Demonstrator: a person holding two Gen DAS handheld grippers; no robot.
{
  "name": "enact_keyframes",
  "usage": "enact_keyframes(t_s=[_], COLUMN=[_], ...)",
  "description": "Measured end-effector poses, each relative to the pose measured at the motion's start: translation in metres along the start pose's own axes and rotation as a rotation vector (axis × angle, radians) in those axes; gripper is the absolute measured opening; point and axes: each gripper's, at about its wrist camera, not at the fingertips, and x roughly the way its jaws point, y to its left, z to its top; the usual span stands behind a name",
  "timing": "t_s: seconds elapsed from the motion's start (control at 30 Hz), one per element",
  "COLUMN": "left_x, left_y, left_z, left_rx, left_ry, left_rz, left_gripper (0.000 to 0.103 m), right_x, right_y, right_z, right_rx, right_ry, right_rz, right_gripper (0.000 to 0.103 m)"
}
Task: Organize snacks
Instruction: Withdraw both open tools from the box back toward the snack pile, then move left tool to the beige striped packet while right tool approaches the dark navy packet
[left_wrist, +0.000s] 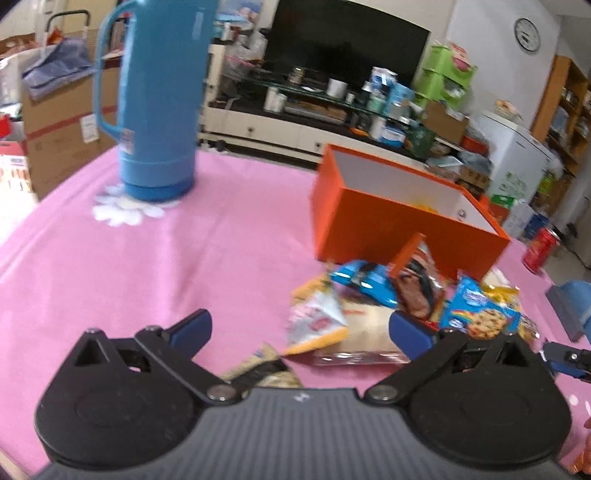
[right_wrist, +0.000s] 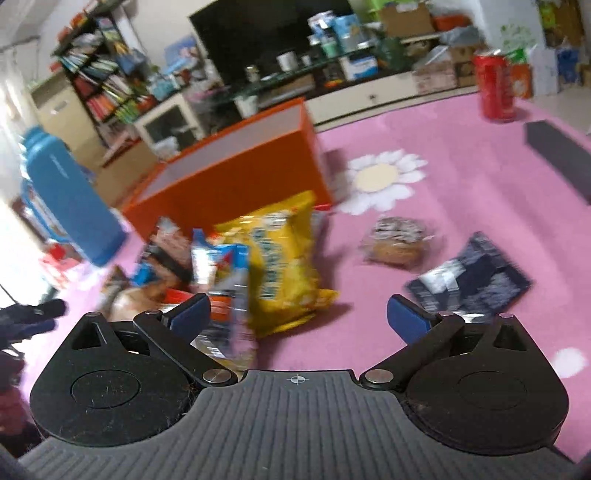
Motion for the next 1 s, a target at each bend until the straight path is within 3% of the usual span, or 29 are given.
enact_keyframes(t_s=[0.07, 0.23, 0.37, 0.47, 0.6, 0.63, 0.67, 0.8, 0.87, 1.0], left_x=[0.003, 0.007, 0.019, 0.033, 0.047, 0.050, 0.051, 0.048, 0.045, 0.043], left_y=[0.008, 0.012, 0.005, 0.004, 0.017, 0.022, 0.025, 0.017, 0.005, -0.013], left_z=[-0.002, -0.029, -0.046, -0.050, -0.037, -0.034, -0.032, -0.033, -0.039, -0.045], left_rx=[0.051, 0.326, 0.546, 0.633, 0.537, 0.490, 0.442, 0.289, 0.267, 0.300], left_ry=[0.048, 0.118, 0.176, 0.232, 0.283, 0.294, 0.294, 0.282, 0.268, 0.263], left_rz=[0.015, 0.025, -0.044, -0.079, -0.134, -0.131, -0.129, -0.054, 0.001, -0.022], left_gripper=[0.101, 0.101, 0.101, 0.102, 0.099, 0.097, 0.087, 0.087, 0.087, 0.087], right_x=[0.008, 0.009, -0.003, -0.014, -0.026, -0.028, -0.031, -0.035, -0.034, -0.028], right_y=[0.008, 0.016, -0.008, -0.034, -0.067, -0.074, -0.081, -0.101, -0.105, -0.091], right_z=[0.001, -0.004, -0.002, 0.000, -0.002, -0.002, -0.003, -0.004, -0.004, -0.005], right_rx=[-0.004, -0.063, -0.016, 0.042, 0.116, 0.130, 0.142, 0.182, 0.207, 0.139], right_ry=[0.017, 0.027, -0.005, -0.034, -0.054, -0.056, -0.059, -0.062, -0.061, -0.034], right_rz=[0.027, 0.006, -0.033, -0.092, -0.169, -0.182, -0.196, -0.249, -0.241, -0.209], right_gripper=[0.093, 0.093, 0.093, 0.093, 0.093, 0.093, 0.093, 0.093, 0.093, 0.093])
